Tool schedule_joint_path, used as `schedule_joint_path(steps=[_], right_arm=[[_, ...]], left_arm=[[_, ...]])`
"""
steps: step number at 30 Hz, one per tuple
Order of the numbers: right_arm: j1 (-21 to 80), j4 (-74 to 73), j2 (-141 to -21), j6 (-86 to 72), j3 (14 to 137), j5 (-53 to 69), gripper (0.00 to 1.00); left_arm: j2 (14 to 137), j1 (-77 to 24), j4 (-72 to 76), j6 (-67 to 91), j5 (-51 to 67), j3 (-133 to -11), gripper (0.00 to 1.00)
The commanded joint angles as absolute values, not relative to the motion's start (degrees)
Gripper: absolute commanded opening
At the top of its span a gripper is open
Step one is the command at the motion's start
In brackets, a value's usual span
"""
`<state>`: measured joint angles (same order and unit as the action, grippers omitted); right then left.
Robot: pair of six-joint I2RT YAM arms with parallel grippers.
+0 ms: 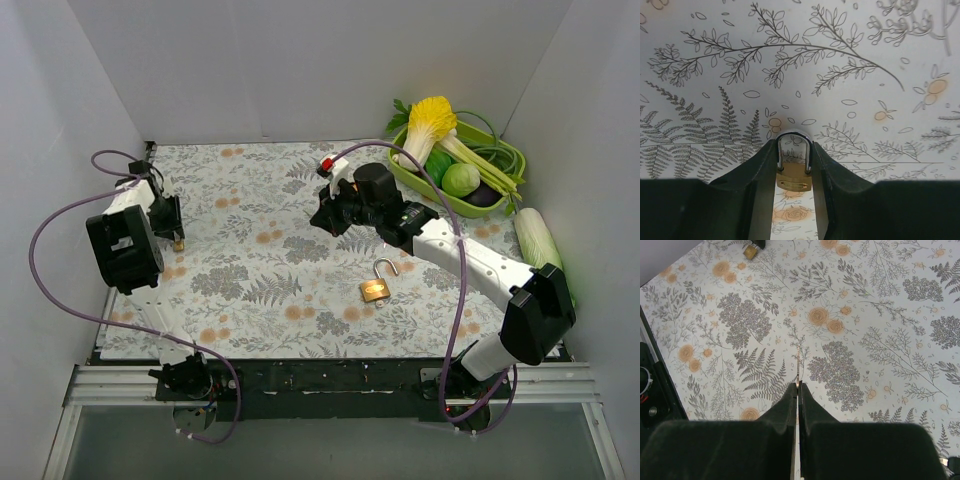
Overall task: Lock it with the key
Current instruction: Place the lock at the center of the board.
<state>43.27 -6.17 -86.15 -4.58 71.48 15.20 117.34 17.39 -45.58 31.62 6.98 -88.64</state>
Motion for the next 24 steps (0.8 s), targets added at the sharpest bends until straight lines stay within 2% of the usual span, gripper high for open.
schedule_joint_path(steps=[1,6,9,10,13,14,17,21,24], right_arm=[[43.07,-5.36,-86.84,-4.75,74.44,16.17,0.01],[43.07,-5.62,-87.36,-4.83,75.06,16.52,0.01],[43.07,-5.80,-87.80,-5.01,75.67,16.61,0.01],[43.07,-5.71,-88.06,-5.10,75.76,16.52,0.01],[43.07,-5.45,-88.15,-5.10,76.03,16.52,0.01],[43.07,-5.28,-88.15,-5.27,76.03,16.52,0.01],[42.98,-5.01,-88.33,-5.27,76.03,16.79,0.01],[42.71,-4.13,-87.89,-5.71,75.32,16.17,0.01],[42.54,-2.21,-87.19,-5.71,74.36,13.37,0.01]], left_arm=[[118.12,17.31,-46.76,27.33,4.39,-90.44,0.00],[119.44,17.31,-44.39,27.86,4.13,-88.24,0.01],[120.32,17.40,-43.69,27.60,4.04,-87.45,0.15],[120.24,17.32,-43.33,27.51,4.13,-87.19,0.25],[120.15,17.40,-42.89,27.68,4.65,-86.66,0.39],[120.15,17.32,-42.98,27.77,5.09,-86.83,0.48],[119.88,17.31,-43.77,28.74,6.32,-88.32,0.61],[118.57,17.32,-46.92,31.02,8.69,-93.15,0.68],[114.80,17.31,-49.56,36.37,15.01,-99.13,0.65]])
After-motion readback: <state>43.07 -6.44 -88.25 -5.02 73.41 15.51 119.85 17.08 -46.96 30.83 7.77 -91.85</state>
